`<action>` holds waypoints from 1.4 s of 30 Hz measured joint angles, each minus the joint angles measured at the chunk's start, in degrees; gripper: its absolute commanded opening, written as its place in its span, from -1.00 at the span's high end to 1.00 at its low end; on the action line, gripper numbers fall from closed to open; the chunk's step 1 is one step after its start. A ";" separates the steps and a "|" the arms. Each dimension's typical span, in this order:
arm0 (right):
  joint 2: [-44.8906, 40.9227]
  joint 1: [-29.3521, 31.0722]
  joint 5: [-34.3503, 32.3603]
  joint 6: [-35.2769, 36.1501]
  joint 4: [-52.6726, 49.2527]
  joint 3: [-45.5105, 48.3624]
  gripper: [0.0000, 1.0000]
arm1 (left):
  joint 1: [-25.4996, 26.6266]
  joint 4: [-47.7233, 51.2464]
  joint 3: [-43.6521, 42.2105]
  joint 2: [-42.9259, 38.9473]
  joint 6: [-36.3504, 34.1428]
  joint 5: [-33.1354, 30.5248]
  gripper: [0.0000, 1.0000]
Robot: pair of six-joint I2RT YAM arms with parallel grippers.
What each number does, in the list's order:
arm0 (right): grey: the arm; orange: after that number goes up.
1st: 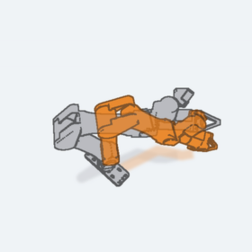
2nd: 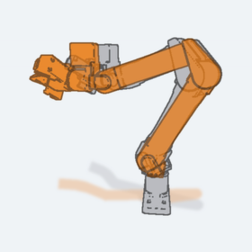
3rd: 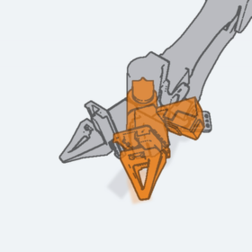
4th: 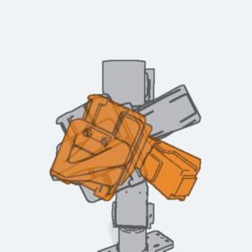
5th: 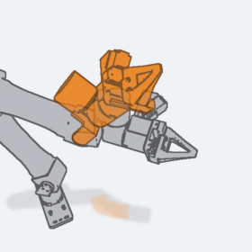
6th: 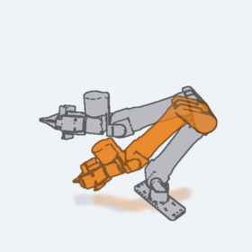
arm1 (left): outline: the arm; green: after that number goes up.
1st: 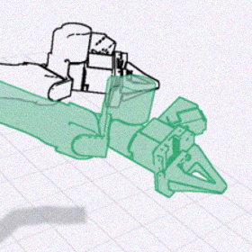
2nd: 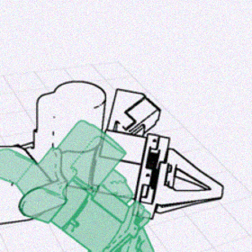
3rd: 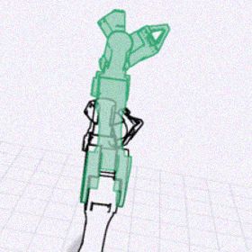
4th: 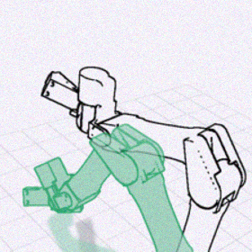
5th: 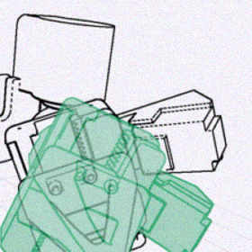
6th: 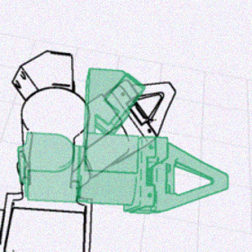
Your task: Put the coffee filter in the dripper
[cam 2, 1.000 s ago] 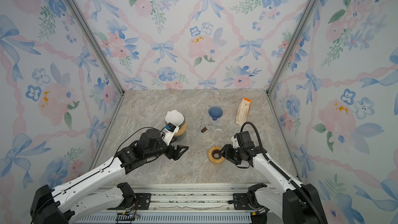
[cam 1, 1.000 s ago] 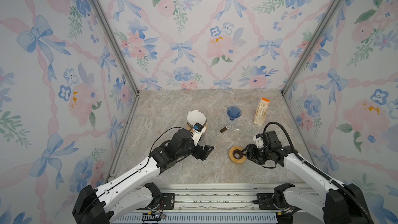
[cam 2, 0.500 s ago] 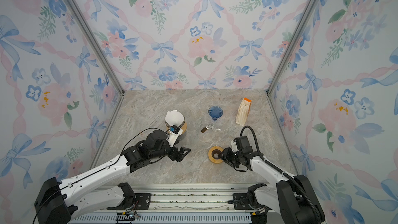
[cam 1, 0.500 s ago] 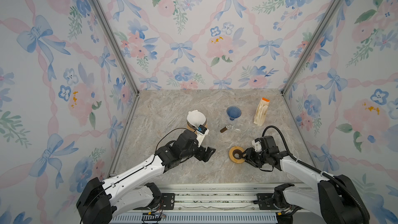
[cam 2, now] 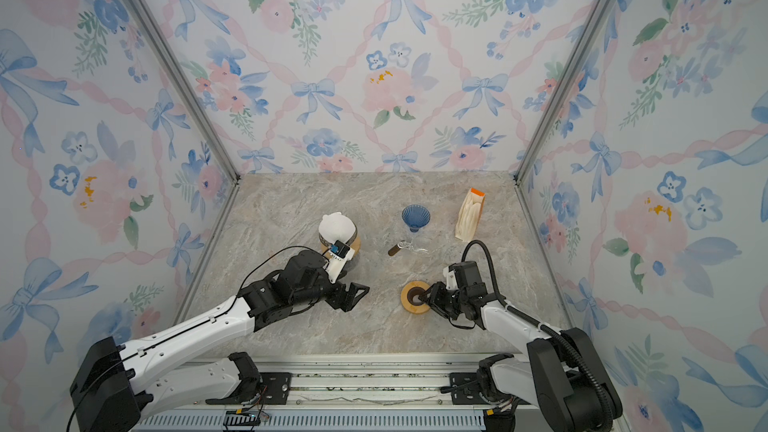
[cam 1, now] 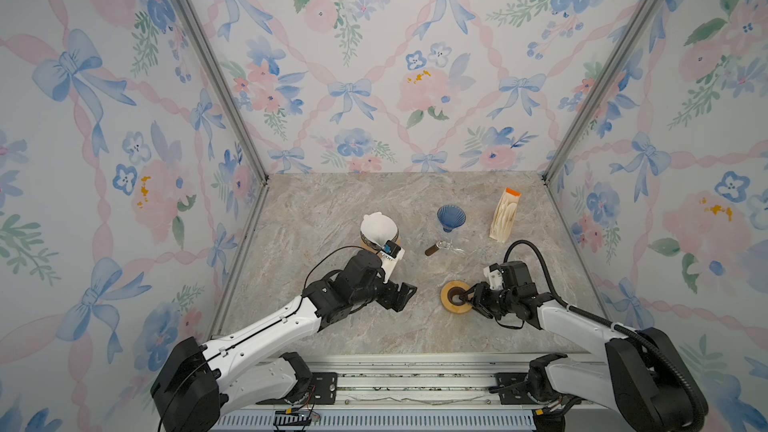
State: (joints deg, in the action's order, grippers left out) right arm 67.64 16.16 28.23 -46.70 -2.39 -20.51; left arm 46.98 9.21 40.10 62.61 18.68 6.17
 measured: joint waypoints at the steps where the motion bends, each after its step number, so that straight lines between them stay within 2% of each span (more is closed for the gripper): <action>1: -0.66 0.00 -0.20 0.20 0.00 0.00 0.29 | 0.04 0.22 0.22 0.22 0.00 0.00 -0.86; 9: -0.61 0.00 -0.24 2.14 -0.28 -0.07 0.43 | 0.09 -0.28 3.56 2.58 0.00 0.04 -0.86; 21: -0.94 -0.04 1.86 4.20 -0.26 -2.27 0.66 | 0.09 -0.35 3.72 3.30 0.00 0.04 -0.86; 32: -10.54 -0.04 -0.07 8.57 -10.99 -4.48 0.86 | 0.24 -0.35 4.87 3.30 0.00 0.04 -0.86; 35: -13.81 -0.04 -0.70 11.41 -14.84 -6.80 1.00 | 0.33 -0.20 5.53 3.28 0.00 0.04 -0.86; 42: -16.15 -0.68 -1.20 15.91 -21.68 -15.08 1.00 | 0.92 -0.20 8.48 3.17 -0.02 0.00 -0.87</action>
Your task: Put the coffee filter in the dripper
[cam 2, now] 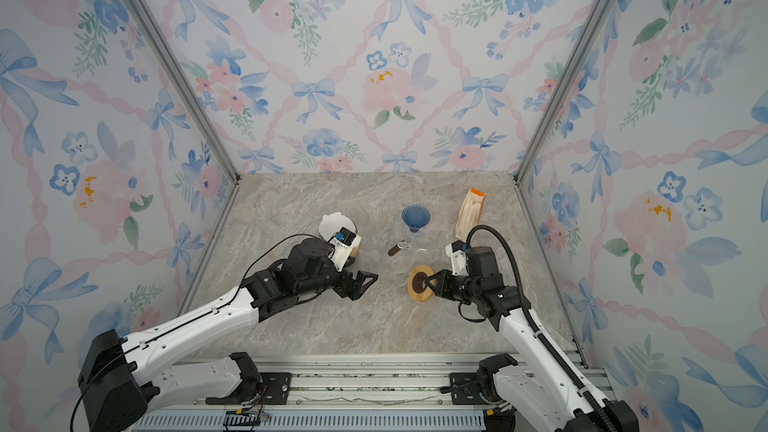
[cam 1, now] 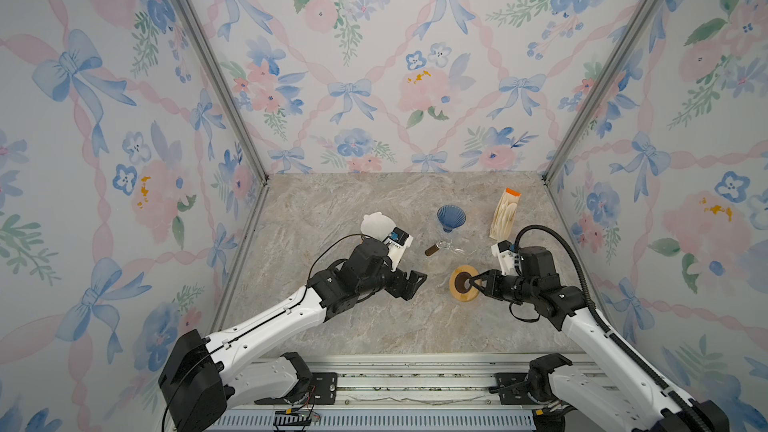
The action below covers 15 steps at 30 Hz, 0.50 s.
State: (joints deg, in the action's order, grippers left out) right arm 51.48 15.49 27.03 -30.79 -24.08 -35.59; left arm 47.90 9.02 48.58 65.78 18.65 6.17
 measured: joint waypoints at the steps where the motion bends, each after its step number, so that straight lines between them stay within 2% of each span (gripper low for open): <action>1: 0.00 -0.26 0.09 0.24 -0.28 -1.05 1.00 | 0.09 0.02 0.39 0.00 0.00 -0.04 -0.86; 5: 1.20 -2.82 2.14 -0.94 1.14 -4.66 1.00 | 0.09 0.07 2.29 0.02 -0.22 -0.50 -0.87; 9: 5.53 -5.68 5.62 -6.58 8.00 -6.16 1.00 | 0.09 0.00 4.72 0.15 -1.03 -1.40 -0.88; 15: 13.62 -6.95 9.31 -14.08 17.18 -8.96 1.00 | 0.09 -0.13 7.32 1.97 -3.26 -2.80 -0.88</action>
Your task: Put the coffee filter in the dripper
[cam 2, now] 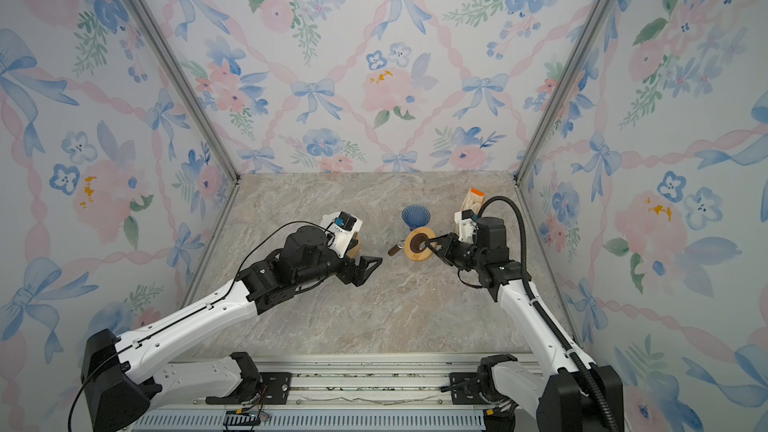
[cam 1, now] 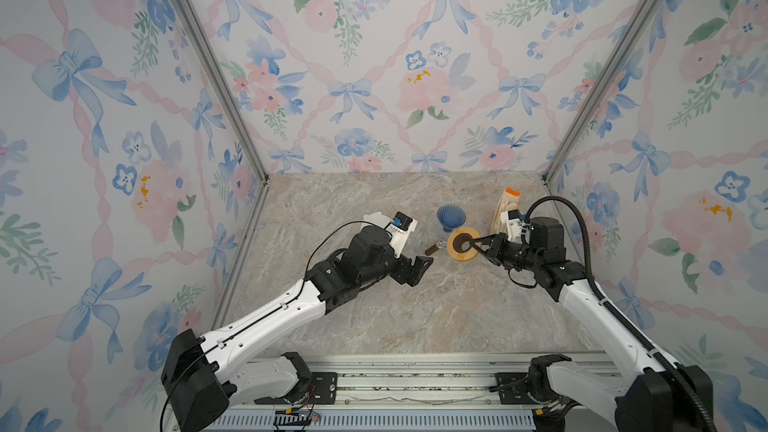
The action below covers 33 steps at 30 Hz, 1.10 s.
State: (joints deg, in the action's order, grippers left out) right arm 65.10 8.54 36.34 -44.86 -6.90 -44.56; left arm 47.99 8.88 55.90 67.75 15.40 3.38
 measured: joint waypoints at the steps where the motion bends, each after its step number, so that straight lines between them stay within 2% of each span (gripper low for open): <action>1: 0.92 -0.04 0.33 -0.85 1.11 -0.44 1.00 | -0.02 -0.04 0.28 0.39 -0.26 -0.07 -0.88; 20: 9.57 -2.23 0.57 -6.45 7.17 -1.57 0.99 | -1.16 -0.28 1.03 3.93 -1.95 -0.13 -0.88; 33: 11.23 -2.99 0.57 -6.97 8.04 0.02 0.90 | -1.16 -0.26 1.77 5.33 -1.95 0.09 -0.89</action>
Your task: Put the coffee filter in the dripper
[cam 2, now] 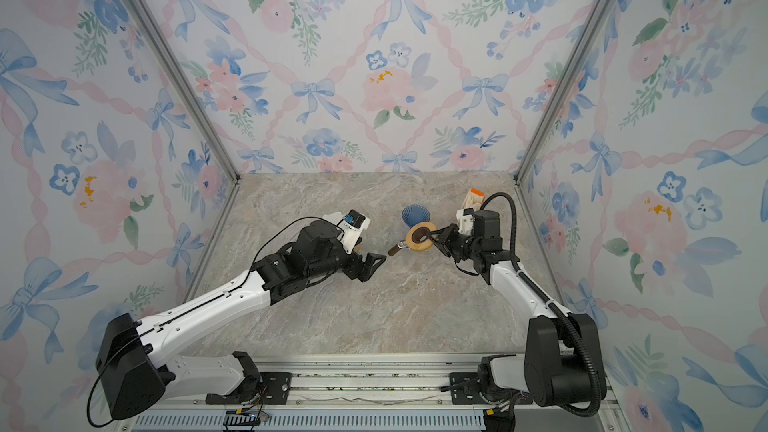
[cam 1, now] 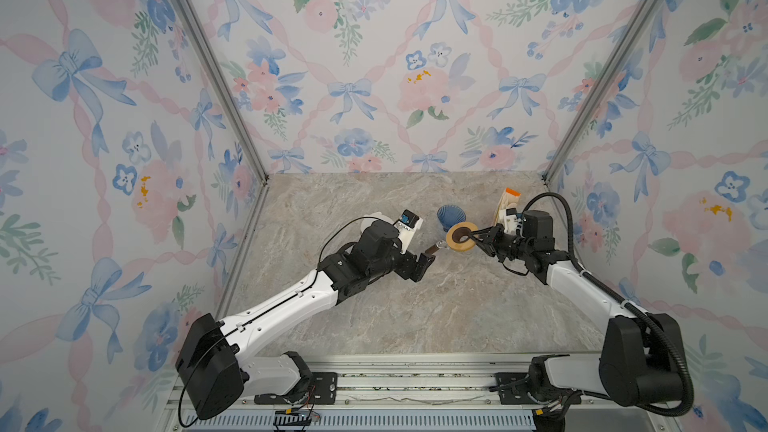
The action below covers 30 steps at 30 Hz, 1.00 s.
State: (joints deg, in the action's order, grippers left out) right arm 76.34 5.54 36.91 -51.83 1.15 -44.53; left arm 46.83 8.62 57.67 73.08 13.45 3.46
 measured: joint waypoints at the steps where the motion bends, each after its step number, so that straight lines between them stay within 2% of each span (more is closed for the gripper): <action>1: 0.11 0.00 0.02 -0.09 0.02 0.00 0.90 | 0.00 -0.02 0.09 0.09 0.00 0.00 -0.88; 30: 0.61 -1.86 -0.55 0.63 -0.44 1.95 0.29 | -0.15 -0.44 2.32 2.51 -0.42 1.49 -0.89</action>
State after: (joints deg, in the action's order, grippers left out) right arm 76.95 3.68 36.36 -51.20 0.71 -42.59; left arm 46.68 8.19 59.99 75.59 13.04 4.95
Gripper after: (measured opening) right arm 0.337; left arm 0.942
